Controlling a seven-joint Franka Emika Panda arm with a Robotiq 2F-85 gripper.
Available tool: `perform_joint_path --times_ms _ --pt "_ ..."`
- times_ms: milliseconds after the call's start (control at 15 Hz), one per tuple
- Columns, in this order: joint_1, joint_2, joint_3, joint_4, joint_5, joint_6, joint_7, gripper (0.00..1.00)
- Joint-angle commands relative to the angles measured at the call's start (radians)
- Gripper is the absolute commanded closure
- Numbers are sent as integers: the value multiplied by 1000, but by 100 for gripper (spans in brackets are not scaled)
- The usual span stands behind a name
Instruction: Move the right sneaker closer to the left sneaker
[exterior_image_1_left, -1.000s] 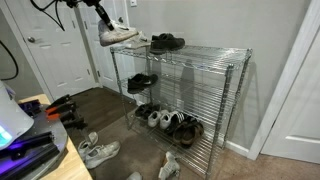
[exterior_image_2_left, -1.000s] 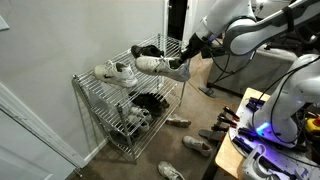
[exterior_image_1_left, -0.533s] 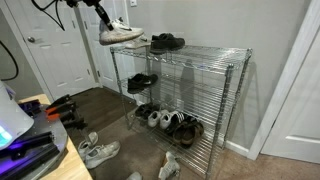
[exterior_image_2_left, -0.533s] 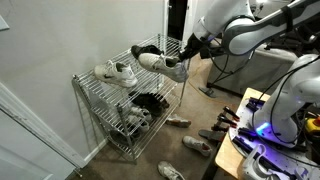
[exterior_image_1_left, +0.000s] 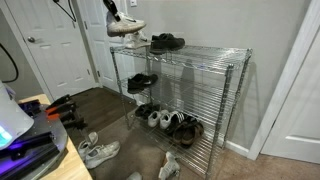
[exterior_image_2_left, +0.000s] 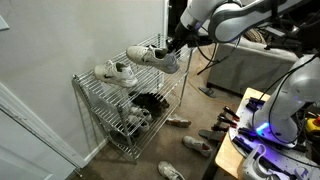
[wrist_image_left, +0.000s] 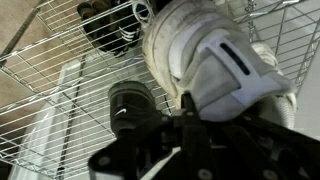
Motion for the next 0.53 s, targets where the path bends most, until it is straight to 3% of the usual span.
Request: perform_joint_path --times_ms 0,467 --pt "-4 120 -18 152 -66 -51 51 96" --pt "86 326 -120 315 -67 -84 46 96"
